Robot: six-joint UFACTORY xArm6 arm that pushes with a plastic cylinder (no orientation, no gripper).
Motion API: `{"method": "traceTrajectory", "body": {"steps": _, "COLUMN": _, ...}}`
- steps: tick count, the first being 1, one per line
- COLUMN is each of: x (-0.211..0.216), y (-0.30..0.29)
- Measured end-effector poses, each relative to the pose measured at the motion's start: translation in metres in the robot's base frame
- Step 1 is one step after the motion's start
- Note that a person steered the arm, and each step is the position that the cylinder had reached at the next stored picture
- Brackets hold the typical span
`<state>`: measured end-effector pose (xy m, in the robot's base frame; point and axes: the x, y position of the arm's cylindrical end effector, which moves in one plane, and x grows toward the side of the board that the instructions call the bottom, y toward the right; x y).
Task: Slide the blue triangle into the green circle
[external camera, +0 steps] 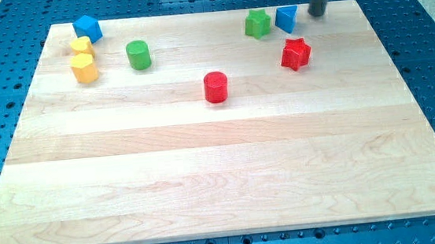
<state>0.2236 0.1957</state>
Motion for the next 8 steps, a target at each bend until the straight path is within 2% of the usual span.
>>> {"method": "traceTrajectory", "body": {"steps": 1, "x": 0.034, "y": -0.051}}
{"method": "traceTrajectory", "body": {"steps": 2, "x": 0.037, "y": -0.067}}
{"method": "traceTrajectory", "body": {"steps": 3, "x": 0.009, "y": -0.088}}
{"method": "traceTrajectory", "body": {"steps": 5, "x": 0.007, "y": -0.103}}
{"method": "traceTrajectory", "body": {"steps": 6, "x": -0.013, "y": -0.077}}
{"method": "traceTrajectory", "body": {"steps": 7, "x": -0.021, "y": -0.154}}
{"method": "traceTrajectory", "body": {"steps": 8, "x": 0.026, "y": -0.236}}
